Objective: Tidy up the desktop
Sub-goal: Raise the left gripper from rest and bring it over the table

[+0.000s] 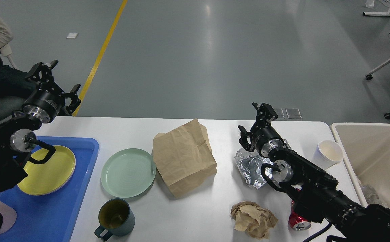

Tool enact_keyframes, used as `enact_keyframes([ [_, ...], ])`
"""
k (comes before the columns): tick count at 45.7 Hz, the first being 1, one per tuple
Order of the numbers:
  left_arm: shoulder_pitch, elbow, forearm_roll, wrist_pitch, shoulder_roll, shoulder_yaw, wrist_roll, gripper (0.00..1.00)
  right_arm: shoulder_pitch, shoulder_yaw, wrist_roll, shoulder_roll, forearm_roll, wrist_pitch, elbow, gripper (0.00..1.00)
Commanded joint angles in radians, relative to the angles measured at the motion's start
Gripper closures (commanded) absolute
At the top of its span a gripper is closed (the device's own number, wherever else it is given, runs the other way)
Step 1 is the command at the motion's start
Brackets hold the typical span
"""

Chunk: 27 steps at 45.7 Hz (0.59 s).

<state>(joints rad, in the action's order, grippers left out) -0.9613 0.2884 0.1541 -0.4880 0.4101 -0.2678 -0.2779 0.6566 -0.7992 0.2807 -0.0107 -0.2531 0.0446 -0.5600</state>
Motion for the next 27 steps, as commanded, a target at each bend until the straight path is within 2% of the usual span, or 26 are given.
enact_keyframes([
  [1, -0.125, -0.002, -0.002, 0.015, 0.082, 0.419, 0.08, 0.04, 0.0, 0.0, 0.0, 0.0, 0.0, 0.0, 0.0, 0.0],
  [4, -0.174, 0.0, -0.001, 0.058, 0.079, 0.571, 0.092, 0.04, 0.0, 0.0, 0.0, 0.0, 0.0, 0.0, 0.0, 0.0],
  [8, -0.198, 0.001, -0.002, 0.106, 0.067, 0.697, 0.1, 0.04, 0.0, 0.0, 0.0, 0.0, 0.0, 0.0, -0.001, 0.0],
  [16, -0.241, 0.077, -0.004, 0.065, 0.067, 0.837, 0.1, 0.04, 0.0, 0.0, 0.0, 0.0, 0.0, 0.0, -0.001, 0.0],
  [27, -0.3, 0.081, -0.03, 0.034, 0.043, 1.076, 0.1, 0.04, 0.0, 0.0, 0.0, 0.0, 0.0, 0.0, 0.0, 0.0],
])
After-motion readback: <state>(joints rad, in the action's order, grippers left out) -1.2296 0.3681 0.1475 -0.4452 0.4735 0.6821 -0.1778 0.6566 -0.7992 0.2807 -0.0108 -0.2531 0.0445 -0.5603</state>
